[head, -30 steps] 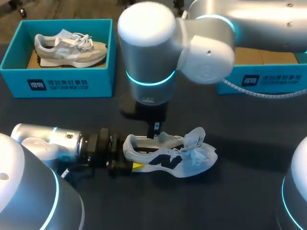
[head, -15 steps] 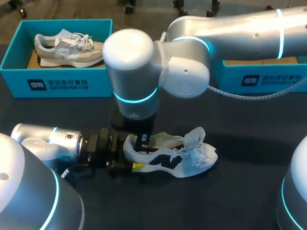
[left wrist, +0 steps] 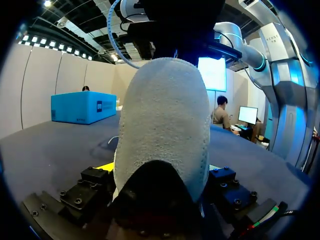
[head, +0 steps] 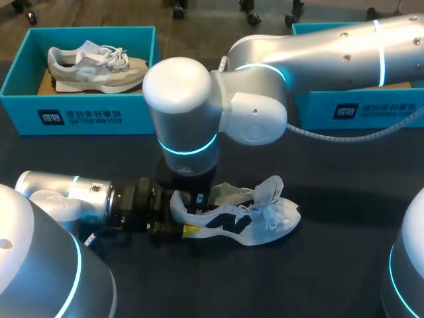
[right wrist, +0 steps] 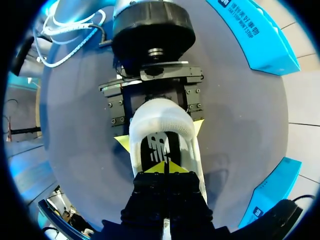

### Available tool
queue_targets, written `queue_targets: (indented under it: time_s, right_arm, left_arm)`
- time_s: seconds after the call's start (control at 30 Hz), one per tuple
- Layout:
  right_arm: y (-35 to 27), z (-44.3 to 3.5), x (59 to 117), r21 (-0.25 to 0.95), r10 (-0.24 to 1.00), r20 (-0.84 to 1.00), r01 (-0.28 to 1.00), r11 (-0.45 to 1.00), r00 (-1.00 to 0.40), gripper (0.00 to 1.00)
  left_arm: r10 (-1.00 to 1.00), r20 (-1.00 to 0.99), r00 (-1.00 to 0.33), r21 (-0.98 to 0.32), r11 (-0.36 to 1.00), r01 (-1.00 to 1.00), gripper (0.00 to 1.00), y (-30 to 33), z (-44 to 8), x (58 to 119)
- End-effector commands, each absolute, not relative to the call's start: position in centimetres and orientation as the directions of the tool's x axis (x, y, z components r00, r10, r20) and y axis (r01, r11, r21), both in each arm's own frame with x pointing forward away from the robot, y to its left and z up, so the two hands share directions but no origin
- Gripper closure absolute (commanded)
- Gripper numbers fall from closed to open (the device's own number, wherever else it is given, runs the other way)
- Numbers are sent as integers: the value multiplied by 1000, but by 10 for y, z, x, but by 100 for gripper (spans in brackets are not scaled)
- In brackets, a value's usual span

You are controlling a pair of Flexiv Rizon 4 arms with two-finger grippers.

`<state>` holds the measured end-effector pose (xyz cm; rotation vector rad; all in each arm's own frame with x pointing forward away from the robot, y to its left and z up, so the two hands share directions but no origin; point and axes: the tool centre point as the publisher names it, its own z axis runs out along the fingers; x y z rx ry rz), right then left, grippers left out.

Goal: Take the shoe out of the shoebox, open the shoe tongue, remove and reinsert the insole, then place the shoe into the shoebox

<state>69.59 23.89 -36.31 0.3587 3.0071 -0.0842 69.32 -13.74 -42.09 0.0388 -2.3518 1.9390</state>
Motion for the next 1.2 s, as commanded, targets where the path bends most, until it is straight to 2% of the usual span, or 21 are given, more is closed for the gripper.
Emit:
queue_targets:
  time_s: [0.03,0.33,0.7,1.2]
  right_arm:
    - [239,-372,699,-44,225,-128,233,972,-966,100]
    - [227,-384,709,-43,206,-168,216,975,-964,100]
    - [193,-389,705,-44,287,-181,299,953,-941,100]
    - [175,-392,708,-49,322,-171,335,941,-931,100]
  left_arm:
    - [37,87,-995,-978,191,-79,100,-140,-427,695]
    - [37,87,-995,-978,191,-79,100,-140,-427,695]
    - [37,87,-995,-978,191,-79,100,-140,-427,695]
    - [37,87,-995,-978,191,-79,100,-140,-427,695]
